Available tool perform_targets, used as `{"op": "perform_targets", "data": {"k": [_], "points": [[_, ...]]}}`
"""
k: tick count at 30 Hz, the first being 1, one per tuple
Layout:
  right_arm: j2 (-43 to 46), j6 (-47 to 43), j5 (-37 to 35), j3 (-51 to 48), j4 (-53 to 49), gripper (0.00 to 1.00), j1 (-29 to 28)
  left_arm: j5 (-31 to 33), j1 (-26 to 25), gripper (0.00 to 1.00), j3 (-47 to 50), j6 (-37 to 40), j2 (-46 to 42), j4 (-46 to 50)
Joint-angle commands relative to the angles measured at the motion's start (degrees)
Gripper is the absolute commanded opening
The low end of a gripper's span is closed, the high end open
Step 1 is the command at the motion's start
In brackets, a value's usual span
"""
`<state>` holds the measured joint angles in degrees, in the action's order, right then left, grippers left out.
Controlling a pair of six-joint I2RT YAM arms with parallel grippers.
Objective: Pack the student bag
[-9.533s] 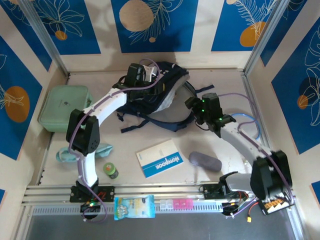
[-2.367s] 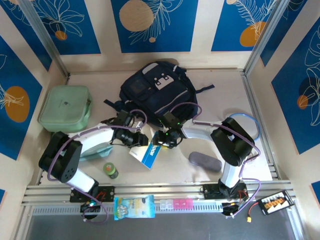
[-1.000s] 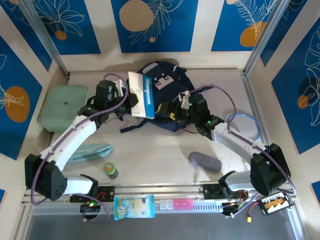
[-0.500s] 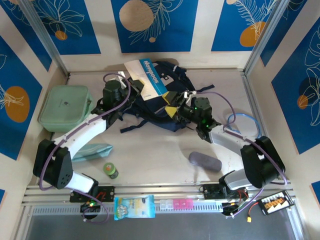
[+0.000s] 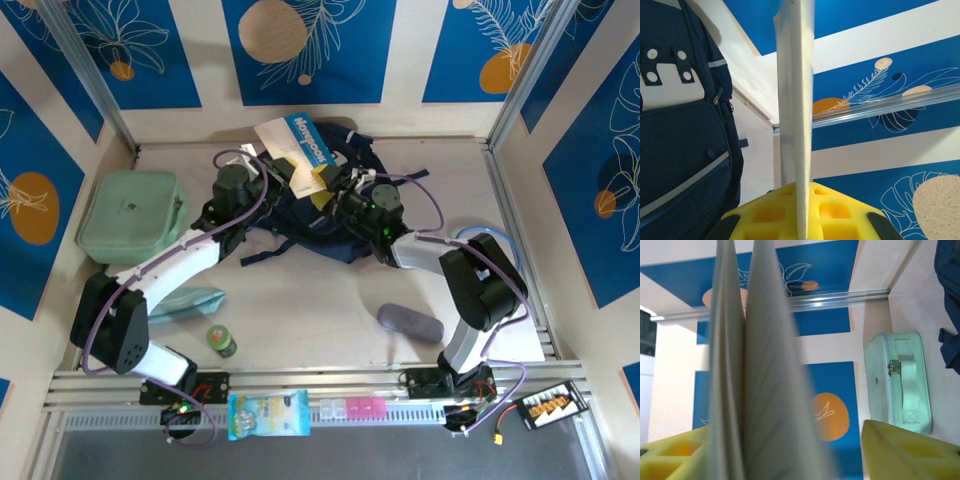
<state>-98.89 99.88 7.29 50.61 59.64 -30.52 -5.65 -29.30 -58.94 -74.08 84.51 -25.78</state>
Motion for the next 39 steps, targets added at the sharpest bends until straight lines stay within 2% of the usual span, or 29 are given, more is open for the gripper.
{"op": "perform_targets", "data": {"k": [1,6,15,17,19,21,22,24,27,30,35,39], "points": [[0.3,1.9,-3.3,-0.7,4.9,0.53,-1.3,1.9,-0.2,0.0,0.8,0.6,-0.2,-2.7],[1.6,1.7,-5.3,-2.6,4.4,0.43,-2.1,3.5,-0.2,0.0,1.1,2.2,-0.4,-2.1],[2.4,0.5,-3.9,-2.1,1.4,0.08,-0.7,2.5,-0.2,0.01,0.5,4.7,-0.5,0.5],[3.5,-1.0,-3.6,-2.3,-1.0,0.04,-0.1,1.6,-0.2,0.15,-0.6,7.5,-0.6,5.2],[5.7,-3.3,-3.6,-3.4,-4.7,0.01,0.7,0.6,-0.2,0.39,-1.5,12.5,-0.6,10.2],[8.8,-7.0,-3.6,-4.5,-9.3,0.0,1.7,-0.4,-0.2,0.55,-2.9,18.4,-0.3,16.6],[10.9,-9.1,-3.6,-5.1,-12.4,0.0,2.4,-0.8,-0.2,0.6,-3.7,21.9,-0.1,20.6],[15.0,-14.1,-3.3,-5.9,-19.5,0.0,3.8,-2.2,-0.4,0.64,-5.2,28.3,0.7,26.3],[21.3,-24.8,-0.5,-4.2,-34.4,0.0,7.4,-1.4,-1.5,0.67,-9.6,38.0,2.6,36.7],[27.0,-33.1,-0.1,-3.5,-47.6,0.0,11.4,-0.4,-3.1,0.71,-13.7,45.6,5.6,43.3],[35.6,-37.8,1.0,-6.7,-56.8,0.0,19.2,0.1,-5.9,0.82,-22.8,55.5,13.5,50.0],[41.6,-41.0,0.3,-7.6,-65.5,0.0,24.2,2.4,-9.6,0.84,-31.6,64.2,21.5,54.3]]}}
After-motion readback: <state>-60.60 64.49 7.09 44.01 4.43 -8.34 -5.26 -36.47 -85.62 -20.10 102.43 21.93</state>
